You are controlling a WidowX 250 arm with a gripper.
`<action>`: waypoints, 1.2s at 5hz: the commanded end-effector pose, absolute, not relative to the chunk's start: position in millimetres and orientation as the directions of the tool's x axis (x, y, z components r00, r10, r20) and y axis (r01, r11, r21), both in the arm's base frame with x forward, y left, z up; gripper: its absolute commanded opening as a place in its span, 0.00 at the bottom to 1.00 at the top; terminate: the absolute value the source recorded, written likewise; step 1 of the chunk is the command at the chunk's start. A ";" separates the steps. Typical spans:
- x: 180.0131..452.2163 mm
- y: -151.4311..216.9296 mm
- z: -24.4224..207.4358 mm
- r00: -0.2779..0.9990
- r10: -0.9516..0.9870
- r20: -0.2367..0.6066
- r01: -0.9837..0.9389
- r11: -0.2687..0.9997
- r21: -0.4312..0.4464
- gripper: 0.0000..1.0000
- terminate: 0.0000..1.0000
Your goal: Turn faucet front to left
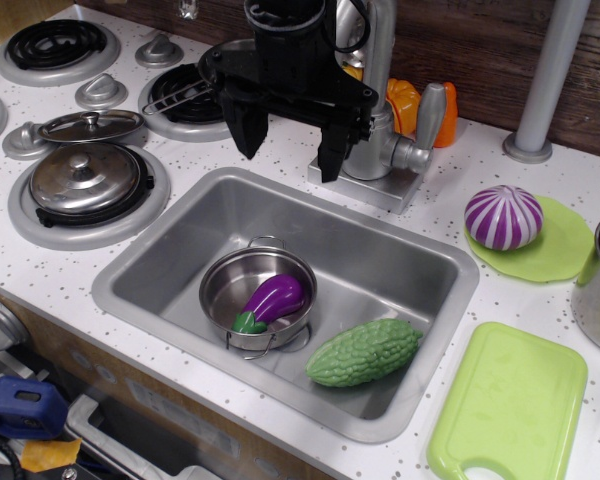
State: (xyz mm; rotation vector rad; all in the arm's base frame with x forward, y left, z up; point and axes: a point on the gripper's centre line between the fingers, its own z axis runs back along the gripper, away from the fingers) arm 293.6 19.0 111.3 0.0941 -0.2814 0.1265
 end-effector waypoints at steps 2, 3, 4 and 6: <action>325.7 39.1 128.2 0.902 0.063 0.428 -0.118 0.988 0.102 1.00 0.00; 336.3 40.0 129.1 0.889 0.066 0.454 -0.118 0.989 0.088 1.00 0.00; 341.5 43.5 131.2 0.881 0.070 0.468 -0.121 0.989 0.080 1.00 0.00; 348.6 59.0 131.9 0.867 0.041 0.496 -0.128 0.981 0.143 0.00 0.00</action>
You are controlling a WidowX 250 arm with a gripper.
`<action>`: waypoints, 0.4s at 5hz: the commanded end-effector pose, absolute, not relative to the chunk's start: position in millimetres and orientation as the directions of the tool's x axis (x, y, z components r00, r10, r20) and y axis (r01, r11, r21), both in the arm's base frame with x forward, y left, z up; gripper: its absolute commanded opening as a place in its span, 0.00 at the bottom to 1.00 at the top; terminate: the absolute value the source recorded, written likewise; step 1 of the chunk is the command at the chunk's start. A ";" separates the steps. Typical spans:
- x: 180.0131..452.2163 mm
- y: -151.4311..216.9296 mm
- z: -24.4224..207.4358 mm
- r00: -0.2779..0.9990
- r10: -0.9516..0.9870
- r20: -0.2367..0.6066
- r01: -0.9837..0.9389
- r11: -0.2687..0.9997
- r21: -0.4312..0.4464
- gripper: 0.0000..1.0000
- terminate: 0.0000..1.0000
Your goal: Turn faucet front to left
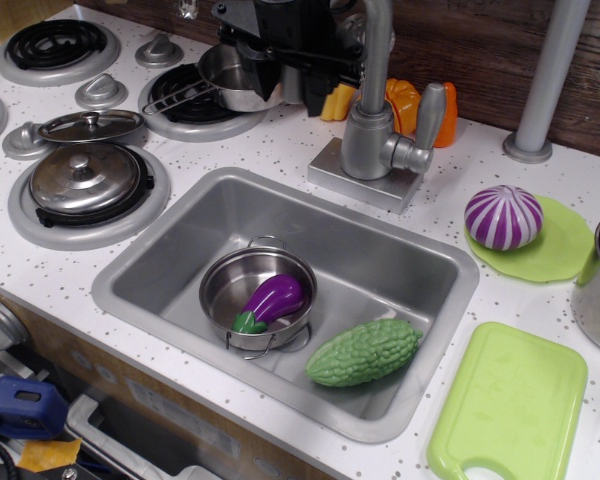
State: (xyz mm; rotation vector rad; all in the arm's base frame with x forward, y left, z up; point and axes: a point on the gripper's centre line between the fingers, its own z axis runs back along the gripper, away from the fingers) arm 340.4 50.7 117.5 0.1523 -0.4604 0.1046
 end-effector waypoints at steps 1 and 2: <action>349.5 81.2 130.5 0.863 -0.037 0.504 -0.107 0.962 0.253 0.00 0.00; 356.8 104.5 136.0 0.850 -0.110 0.515 -0.068 0.947 0.314 0.00 0.00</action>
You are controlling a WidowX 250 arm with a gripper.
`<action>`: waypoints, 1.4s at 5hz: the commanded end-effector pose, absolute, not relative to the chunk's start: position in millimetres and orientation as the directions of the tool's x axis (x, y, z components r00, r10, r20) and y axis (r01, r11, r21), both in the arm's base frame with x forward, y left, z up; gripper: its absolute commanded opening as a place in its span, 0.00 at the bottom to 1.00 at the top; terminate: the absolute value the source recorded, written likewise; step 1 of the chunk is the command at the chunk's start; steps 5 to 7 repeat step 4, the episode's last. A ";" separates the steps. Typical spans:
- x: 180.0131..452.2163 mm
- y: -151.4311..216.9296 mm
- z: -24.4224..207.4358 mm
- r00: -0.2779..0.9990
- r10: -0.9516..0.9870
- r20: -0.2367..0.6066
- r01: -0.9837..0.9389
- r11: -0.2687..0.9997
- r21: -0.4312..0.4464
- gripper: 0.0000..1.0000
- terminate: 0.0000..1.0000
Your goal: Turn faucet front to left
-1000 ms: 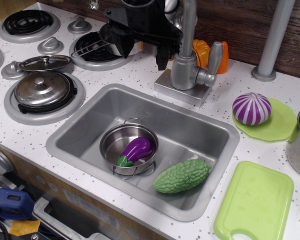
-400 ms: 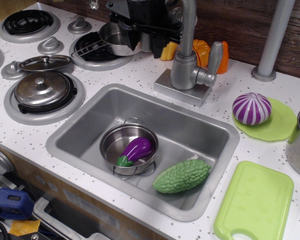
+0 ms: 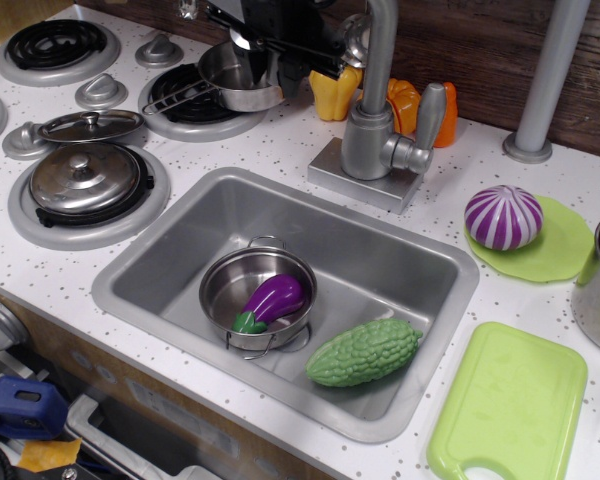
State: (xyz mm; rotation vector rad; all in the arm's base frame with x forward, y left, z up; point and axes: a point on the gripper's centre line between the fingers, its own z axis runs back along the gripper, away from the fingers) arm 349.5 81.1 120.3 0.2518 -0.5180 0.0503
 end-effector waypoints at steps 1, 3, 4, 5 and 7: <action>368.6 125.6 134.1 0.825 -0.158 0.542 -0.037 0.943 0.331 0.00 0.00; 395.4 150.8 134.4 0.785 -0.213 0.582 0.001 0.940 0.342 0.00 0.00; 404.7 153.7 131.6 0.771 -0.216 0.599 0.003 0.942 0.335 0.00 1.00; 404.7 153.7 131.6 0.771 -0.216 0.599 0.003 0.942 0.335 0.00 1.00; 404.7 153.7 131.6 0.771 -0.216 0.599 0.003 0.942 0.335 0.00 1.00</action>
